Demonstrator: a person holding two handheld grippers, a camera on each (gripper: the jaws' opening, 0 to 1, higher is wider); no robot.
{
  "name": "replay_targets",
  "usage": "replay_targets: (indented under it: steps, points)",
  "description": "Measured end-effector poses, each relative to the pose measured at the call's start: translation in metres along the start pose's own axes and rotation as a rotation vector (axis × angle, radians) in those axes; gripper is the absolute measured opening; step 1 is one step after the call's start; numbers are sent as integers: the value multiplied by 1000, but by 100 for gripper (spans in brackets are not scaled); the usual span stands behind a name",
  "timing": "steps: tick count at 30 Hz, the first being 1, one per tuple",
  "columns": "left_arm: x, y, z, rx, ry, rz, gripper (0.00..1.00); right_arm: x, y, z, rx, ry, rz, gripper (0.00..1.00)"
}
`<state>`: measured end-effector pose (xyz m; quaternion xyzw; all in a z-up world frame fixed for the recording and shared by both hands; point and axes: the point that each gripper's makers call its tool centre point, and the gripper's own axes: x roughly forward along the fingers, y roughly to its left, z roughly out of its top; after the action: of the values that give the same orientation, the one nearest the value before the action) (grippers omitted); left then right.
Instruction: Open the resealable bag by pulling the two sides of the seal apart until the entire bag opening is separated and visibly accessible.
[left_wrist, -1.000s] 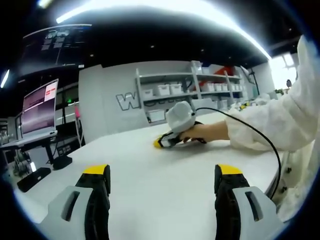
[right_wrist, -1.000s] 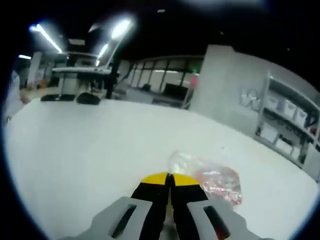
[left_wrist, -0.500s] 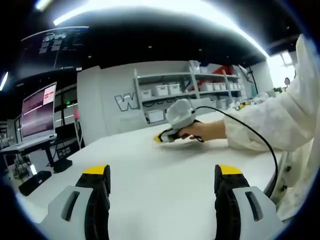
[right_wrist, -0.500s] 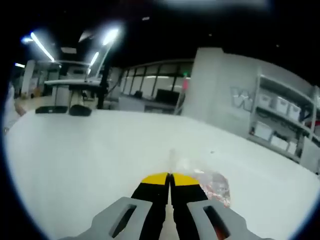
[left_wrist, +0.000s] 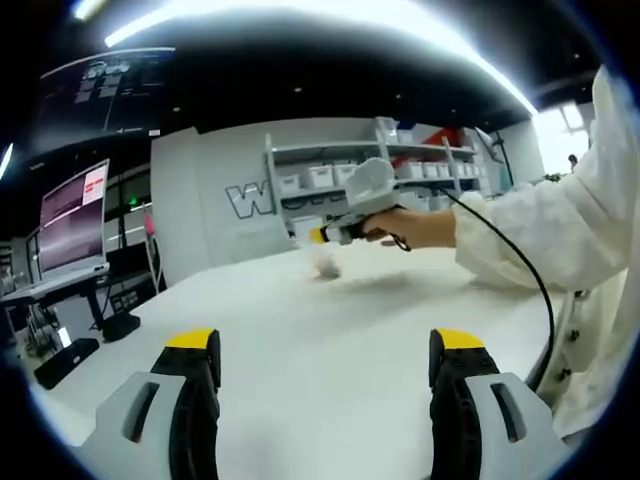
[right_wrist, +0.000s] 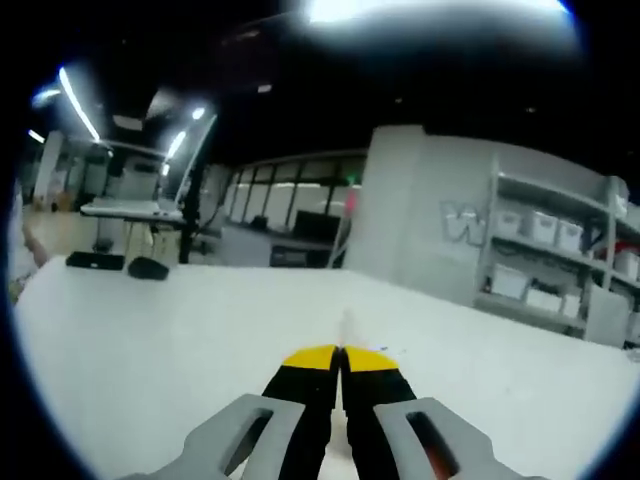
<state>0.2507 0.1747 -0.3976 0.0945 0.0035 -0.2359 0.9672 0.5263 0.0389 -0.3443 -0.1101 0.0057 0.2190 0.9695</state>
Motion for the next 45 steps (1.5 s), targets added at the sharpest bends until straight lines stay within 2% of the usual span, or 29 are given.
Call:
replay_targets:
  steps: [6, 23, 45]
  points:
    - [1, -3, -1, 3, 6, -6, 85, -8, -3, 9, 27, -22, 5, 0]
    - [1, -5, -2, 5, 6, -7, 85, -34, 19, 28, 72, -67, 111, 0]
    - [1, -11, -4, 9, 14, -15, 85, -67, 38, 45, 67, -105, 200, 0]
